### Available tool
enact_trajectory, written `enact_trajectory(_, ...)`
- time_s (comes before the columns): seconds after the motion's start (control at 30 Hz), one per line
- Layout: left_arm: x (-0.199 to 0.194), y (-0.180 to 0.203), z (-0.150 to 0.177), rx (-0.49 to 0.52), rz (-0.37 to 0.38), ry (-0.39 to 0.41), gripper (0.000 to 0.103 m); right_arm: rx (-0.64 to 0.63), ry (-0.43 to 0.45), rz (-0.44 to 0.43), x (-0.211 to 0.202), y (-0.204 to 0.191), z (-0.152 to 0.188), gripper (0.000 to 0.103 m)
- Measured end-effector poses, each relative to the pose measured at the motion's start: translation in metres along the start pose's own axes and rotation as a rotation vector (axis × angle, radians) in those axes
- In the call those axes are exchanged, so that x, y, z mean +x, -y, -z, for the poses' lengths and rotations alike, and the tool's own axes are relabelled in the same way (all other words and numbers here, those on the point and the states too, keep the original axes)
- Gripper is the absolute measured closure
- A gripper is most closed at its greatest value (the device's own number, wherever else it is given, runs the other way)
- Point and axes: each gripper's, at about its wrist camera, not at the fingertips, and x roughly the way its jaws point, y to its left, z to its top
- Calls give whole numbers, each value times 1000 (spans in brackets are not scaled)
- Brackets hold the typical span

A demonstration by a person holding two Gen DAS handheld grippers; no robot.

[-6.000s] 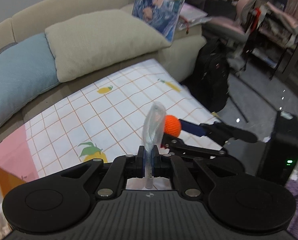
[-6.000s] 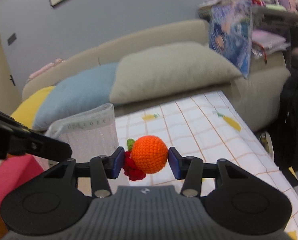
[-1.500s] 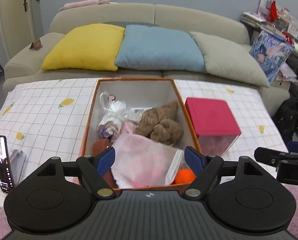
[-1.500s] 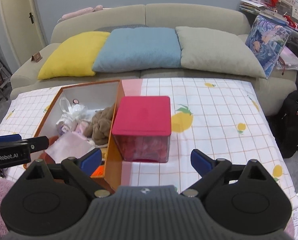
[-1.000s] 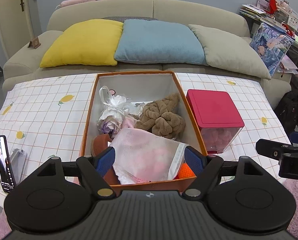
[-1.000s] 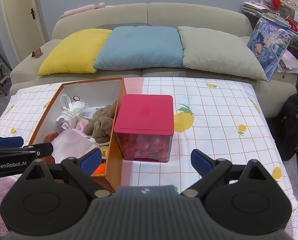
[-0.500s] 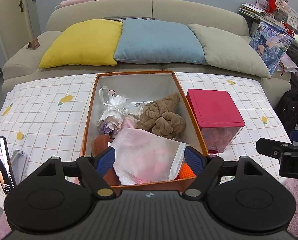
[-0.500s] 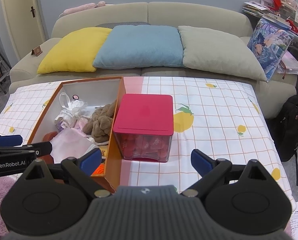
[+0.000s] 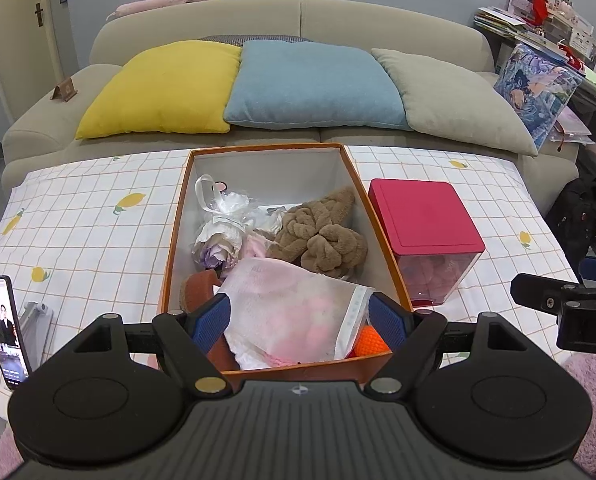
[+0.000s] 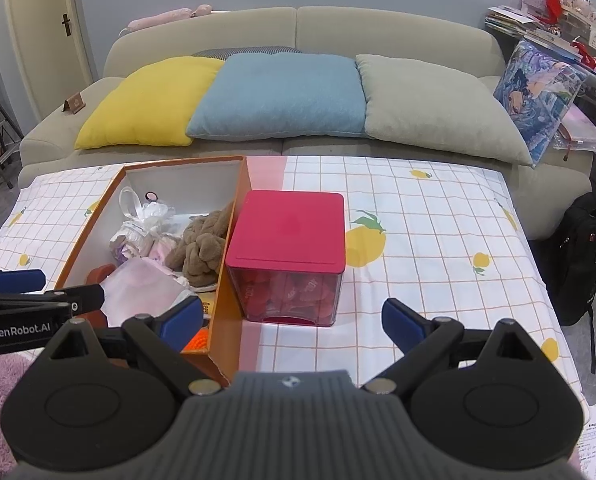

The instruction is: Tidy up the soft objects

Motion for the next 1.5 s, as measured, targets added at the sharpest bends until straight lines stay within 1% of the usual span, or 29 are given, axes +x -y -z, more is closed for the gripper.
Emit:
enact_trajectory(0.57, 2, 1, 1, 9, 11, -9, 11, -5, -12, 3, 1, -1, 1, 9)
enact_trajectory(1.5, 4, -2, 2, 14, 10, -16, 11, -16, -28, -5, 3, -8, 2, 9)
